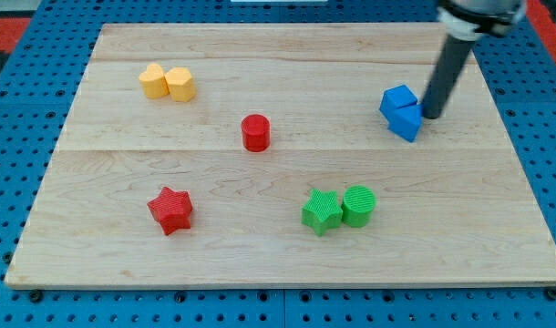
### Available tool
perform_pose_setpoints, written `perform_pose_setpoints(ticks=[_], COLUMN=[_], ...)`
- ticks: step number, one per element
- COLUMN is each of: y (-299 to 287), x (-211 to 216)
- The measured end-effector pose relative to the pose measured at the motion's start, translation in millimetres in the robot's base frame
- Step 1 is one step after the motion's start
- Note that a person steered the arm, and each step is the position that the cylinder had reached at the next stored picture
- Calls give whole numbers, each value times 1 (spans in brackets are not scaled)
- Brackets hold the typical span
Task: Slide the blue cube diagonally to the top right side of the red circle
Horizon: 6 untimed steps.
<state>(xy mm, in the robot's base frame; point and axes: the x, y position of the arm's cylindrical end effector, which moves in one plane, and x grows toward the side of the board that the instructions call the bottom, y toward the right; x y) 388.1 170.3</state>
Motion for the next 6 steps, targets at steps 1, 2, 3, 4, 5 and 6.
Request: perform_pose_setpoints(ticks=[1,2,3,4,5,6], y=[-71,9,30,-50,-104,-70], x=[37,-8,-32,-32,-12,-73])
